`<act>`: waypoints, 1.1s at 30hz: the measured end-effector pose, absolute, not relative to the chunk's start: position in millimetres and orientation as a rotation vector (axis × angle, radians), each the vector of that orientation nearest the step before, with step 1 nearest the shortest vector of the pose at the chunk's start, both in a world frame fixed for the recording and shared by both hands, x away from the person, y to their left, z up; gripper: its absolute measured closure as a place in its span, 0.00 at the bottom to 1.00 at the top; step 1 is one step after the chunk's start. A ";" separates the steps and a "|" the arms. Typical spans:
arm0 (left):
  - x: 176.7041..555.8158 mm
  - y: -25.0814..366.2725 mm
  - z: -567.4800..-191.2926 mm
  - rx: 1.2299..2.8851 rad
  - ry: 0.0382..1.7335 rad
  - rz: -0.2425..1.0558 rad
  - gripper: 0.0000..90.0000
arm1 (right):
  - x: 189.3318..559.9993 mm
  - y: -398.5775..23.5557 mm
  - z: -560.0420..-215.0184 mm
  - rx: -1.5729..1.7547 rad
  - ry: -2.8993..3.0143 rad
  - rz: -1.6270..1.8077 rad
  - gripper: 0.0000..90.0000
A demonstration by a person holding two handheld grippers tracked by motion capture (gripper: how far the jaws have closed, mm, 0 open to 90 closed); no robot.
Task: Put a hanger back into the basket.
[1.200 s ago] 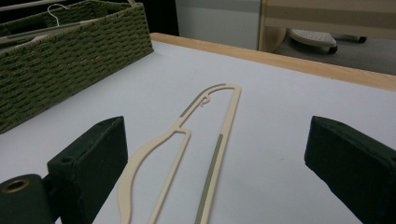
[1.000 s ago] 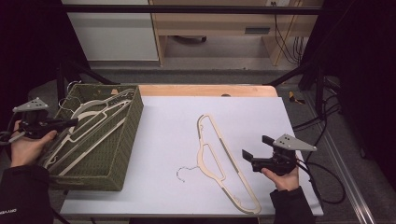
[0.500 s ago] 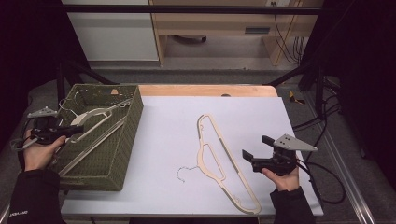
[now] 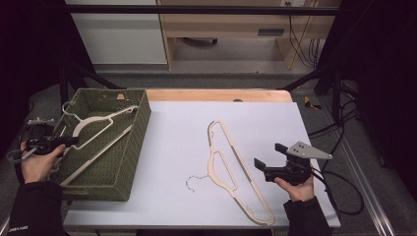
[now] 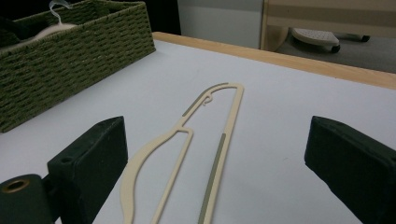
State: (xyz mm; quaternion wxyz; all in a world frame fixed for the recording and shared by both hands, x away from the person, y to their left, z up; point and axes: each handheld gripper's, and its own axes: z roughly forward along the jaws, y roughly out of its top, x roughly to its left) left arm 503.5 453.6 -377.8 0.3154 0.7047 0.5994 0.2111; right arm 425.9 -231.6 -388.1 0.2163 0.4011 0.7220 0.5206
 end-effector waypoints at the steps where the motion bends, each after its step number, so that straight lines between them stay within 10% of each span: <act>1: 501.8 453.2 -375.8 1.861 1.573 0.573 0.68 | 426.0 -231.5 -388.3 1.110 2.001 1.441 0.07; 23: 447.3 323.2 -321.7 1.731 0.923 0.612 0.17 | 424.2 -234.0 -385.5 1.094 1.978 1.470 0.07; 33: 439.0 244.3 -345.5 1.806 0.783 0.524 0.13 | 423.2 -234.3 -385.6 1.080 1.987 1.483 0.07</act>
